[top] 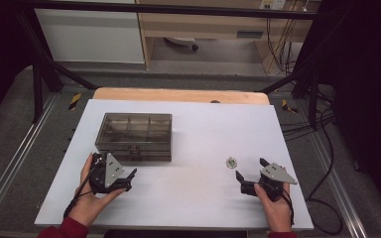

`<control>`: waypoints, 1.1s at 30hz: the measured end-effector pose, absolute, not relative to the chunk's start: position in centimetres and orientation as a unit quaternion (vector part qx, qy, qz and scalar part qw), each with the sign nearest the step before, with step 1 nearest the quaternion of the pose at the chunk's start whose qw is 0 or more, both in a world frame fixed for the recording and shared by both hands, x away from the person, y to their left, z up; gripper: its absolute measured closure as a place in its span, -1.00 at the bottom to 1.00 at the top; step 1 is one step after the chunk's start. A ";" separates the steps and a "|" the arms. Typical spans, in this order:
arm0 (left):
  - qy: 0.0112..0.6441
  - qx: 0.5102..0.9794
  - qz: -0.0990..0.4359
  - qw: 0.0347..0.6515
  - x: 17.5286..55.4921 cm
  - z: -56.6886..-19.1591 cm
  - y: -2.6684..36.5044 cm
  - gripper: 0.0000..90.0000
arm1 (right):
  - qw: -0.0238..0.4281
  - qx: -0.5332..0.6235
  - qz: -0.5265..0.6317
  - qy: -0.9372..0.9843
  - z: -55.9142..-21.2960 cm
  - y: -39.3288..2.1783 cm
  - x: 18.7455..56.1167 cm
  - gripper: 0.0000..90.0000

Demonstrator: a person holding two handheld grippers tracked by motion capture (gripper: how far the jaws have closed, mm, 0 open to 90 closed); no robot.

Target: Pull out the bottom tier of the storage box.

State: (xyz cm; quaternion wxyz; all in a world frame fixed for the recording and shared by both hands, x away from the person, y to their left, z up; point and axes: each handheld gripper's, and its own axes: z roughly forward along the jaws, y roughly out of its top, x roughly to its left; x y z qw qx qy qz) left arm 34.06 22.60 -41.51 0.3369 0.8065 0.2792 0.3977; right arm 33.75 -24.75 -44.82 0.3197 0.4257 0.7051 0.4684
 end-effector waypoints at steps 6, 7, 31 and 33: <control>0.263 0.810 0.427 0.303 34.1 -42.3 22.4 -0.81 | 0.319 0.424 0.456 0.715 -45.1 -23.9 34.2 -0.94; 0.260 0.810 0.437 0.292 34.1 -42.5 22.4 -0.81 | 0.318 0.421 0.455 0.717 -45.1 -23.8 34.2 -0.94; 0.170 0.809 0.526 0.200 32.8 -44.4 20.5 -0.46 | 0.322 0.409 0.460 0.720 -44.7 -23.9 33.6 -0.94; 0.162 0.811 0.528 0.191 32.7 -44.6 20.3 -0.43 | 0.322 0.408 0.460 0.720 -44.7 -23.9 33.6 -0.94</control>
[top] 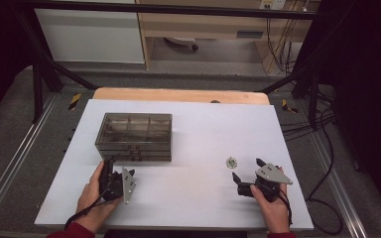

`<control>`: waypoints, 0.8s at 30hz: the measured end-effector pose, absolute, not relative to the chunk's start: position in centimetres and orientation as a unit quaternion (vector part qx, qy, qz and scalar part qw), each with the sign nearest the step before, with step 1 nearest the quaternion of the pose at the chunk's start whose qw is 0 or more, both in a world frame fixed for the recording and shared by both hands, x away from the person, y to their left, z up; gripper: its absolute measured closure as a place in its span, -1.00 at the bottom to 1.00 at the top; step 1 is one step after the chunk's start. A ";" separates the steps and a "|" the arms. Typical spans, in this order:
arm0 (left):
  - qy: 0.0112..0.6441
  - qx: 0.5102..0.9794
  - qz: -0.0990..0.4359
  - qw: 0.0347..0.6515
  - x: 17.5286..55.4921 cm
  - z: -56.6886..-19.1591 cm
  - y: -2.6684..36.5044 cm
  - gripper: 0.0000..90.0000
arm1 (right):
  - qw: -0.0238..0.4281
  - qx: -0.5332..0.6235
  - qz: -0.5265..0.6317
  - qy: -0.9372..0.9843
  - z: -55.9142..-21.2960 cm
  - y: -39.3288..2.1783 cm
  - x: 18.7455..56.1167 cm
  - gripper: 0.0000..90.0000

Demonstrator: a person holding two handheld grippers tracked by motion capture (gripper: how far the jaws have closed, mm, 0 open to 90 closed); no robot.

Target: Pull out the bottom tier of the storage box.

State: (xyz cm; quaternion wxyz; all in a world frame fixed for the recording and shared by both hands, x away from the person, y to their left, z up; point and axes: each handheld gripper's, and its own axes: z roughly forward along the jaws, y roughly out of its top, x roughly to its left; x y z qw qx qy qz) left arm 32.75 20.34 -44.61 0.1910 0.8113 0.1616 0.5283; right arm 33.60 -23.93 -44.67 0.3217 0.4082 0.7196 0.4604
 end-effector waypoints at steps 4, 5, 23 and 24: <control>0.135 0.821 0.532 0.159 32.7 -45.3 19.7 -0.36 | 0.325 0.407 0.464 0.716 -44.5 -24.1 33.6 -0.94; 0.129 0.821 0.534 0.154 32.7 -45.5 19.5 -0.34 | 0.325 0.407 0.464 0.717 -44.4 -24.1 33.5 -0.94; 0.048 0.821 0.563 0.082 33.0 -47.4 17.7 0.12 | 0.322 0.403 0.464 0.720 -44.4 -24.1 33.5 -0.94; 0.046 0.820 0.565 0.079 33.2 -47.5 17.6 0.17 | 0.321 0.403 0.464 0.721 -44.5 -24.1 33.5 -0.94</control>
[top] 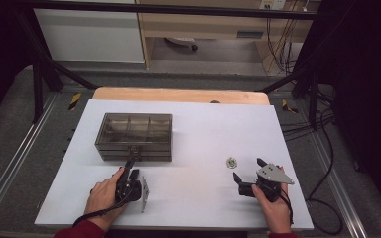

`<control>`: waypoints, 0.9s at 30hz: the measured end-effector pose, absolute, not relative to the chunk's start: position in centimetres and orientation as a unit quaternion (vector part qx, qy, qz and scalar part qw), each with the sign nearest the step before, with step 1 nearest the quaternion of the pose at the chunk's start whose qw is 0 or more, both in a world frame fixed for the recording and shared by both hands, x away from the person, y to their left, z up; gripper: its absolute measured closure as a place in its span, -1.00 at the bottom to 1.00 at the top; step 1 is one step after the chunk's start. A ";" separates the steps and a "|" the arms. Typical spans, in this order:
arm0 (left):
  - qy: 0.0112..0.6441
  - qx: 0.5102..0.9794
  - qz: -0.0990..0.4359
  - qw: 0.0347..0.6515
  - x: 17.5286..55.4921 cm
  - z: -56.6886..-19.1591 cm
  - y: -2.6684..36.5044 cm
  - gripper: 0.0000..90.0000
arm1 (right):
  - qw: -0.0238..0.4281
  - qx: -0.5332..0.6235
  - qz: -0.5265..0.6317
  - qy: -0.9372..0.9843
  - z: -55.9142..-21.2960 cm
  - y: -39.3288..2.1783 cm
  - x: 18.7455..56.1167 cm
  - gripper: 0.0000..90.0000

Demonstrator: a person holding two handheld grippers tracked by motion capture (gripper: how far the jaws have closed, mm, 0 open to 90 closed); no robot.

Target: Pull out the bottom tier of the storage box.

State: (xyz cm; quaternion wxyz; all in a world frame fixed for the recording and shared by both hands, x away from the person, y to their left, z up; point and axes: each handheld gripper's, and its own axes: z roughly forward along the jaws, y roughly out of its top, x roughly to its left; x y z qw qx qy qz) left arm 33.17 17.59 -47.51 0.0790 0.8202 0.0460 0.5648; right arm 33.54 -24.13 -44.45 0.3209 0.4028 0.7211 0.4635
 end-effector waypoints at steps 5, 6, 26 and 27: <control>0.031 0.818 0.570 0.071 33.7 -48.0 17.3 0.24 | 0.319 0.402 0.462 0.723 -44.5 -24.0 33.5 -0.94; 0.029 0.818 0.570 0.069 33.8 -48.1 17.2 0.26 | 0.320 0.401 0.460 0.725 -44.5 -24.0 33.6 -0.94; 0.009 0.811 0.582 0.053 35.1 -49.1 17.1 0.46 | 0.315 0.399 0.457 0.729 -44.6 -23.7 33.6 -0.94; 0.007 0.810 0.583 0.054 35.1 -49.1 17.1 0.46 | 0.315 0.399 0.457 0.729 -44.6 -23.7 33.6 -0.94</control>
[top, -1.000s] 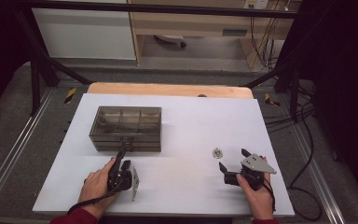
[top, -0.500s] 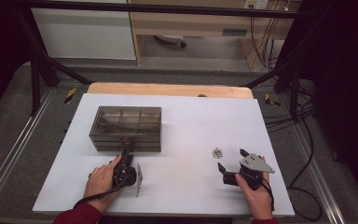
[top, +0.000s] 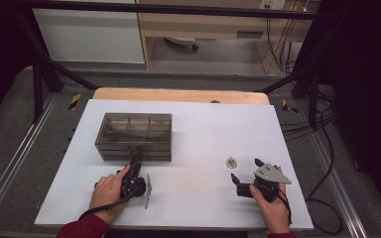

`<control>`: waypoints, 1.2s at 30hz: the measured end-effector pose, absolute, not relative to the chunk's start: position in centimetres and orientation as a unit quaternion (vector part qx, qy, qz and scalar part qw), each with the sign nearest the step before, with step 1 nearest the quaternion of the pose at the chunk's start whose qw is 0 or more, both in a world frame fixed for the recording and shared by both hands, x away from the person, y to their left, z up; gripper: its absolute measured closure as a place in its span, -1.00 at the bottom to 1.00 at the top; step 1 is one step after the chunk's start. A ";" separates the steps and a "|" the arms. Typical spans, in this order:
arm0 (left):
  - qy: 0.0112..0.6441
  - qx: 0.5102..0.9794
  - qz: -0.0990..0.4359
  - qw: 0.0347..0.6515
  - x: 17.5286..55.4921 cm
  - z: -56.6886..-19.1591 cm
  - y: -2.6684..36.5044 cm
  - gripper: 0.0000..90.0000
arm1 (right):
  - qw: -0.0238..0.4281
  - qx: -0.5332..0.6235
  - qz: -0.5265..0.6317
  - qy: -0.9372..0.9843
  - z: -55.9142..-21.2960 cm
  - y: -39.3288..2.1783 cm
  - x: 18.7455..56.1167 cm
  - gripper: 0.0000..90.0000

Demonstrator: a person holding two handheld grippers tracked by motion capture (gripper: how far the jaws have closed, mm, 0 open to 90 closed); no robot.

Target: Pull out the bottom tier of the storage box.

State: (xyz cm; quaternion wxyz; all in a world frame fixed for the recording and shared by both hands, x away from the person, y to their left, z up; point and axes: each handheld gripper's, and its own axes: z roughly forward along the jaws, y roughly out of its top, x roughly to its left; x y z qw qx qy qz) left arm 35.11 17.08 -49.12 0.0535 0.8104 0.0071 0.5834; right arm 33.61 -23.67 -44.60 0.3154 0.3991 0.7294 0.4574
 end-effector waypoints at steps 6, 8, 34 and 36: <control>-0.003 0.810 0.585 0.046 35.5 -49.4 16.9 0.54 | 0.314 0.400 0.458 0.730 -44.6 -23.7 33.6 -0.94; -0.007 0.809 0.586 0.046 35.5 -49.4 16.8 0.57 | 0.314 0.400 0.457 0.730 -44.6 -23.6 33.6 -0.94; -0.026 0.807 0.589 0.033 35.6 -49.5 16.8 0.75 | 0.313 0.400 0.454 0.732 -44.7 -23.6 33.6 -0.94; -0.027 0.807 0.589 0.032 35.6 -49.5 16.7 0.75 | 0.312 0.401 0.454 0.732 -44.8 -23.5 33.6 -0.94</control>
